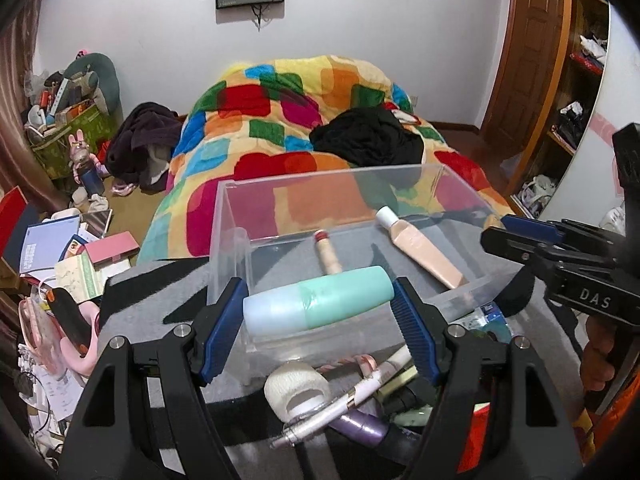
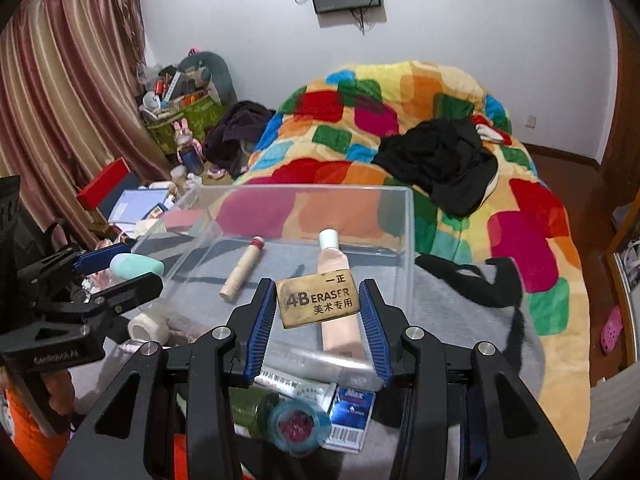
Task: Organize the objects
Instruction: 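Lower the eraser and mint-green bottle into the clear box and release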
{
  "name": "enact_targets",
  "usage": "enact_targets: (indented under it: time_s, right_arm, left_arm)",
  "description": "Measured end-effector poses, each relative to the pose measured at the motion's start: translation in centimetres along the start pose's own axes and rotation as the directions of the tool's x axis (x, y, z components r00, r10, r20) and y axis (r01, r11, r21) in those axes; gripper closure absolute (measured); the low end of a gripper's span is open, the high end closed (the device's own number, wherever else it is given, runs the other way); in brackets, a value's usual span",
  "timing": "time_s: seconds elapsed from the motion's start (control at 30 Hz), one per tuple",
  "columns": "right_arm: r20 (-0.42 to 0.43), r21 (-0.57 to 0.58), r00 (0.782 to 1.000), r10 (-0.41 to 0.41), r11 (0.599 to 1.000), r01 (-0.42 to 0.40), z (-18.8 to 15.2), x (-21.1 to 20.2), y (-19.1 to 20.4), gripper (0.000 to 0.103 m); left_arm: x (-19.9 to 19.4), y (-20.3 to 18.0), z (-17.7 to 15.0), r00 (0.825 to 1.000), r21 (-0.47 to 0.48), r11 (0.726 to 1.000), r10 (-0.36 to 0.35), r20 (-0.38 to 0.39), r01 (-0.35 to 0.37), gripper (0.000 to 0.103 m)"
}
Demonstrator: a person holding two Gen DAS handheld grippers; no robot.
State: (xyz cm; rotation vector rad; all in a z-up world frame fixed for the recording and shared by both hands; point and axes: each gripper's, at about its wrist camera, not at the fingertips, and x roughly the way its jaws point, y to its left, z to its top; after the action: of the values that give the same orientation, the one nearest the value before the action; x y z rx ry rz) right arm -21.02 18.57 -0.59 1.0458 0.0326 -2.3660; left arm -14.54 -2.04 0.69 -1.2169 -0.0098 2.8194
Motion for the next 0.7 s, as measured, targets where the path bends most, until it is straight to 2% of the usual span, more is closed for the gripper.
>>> enact_targets:
  time_s: [0.37,0.7]
  right_arm:
    - [-0.099,-0.048,0.995,-0.020,0.999,0.016,0.4,3.6,1.2,0.064]
    - [-0.123,-0.048,0.992,-0.017,0.999,0.011,0.3,3.8,1.5,0.061]
  left_arm:
    - [2.0,-0.2,0.3,0.999,0.012,1.000,-0.011,-0.038,0.012,0.030]
    - [2.4,0.4,0.4,0.997,-0.024,0.999,-0.042,-0.058,0.040,0.027]
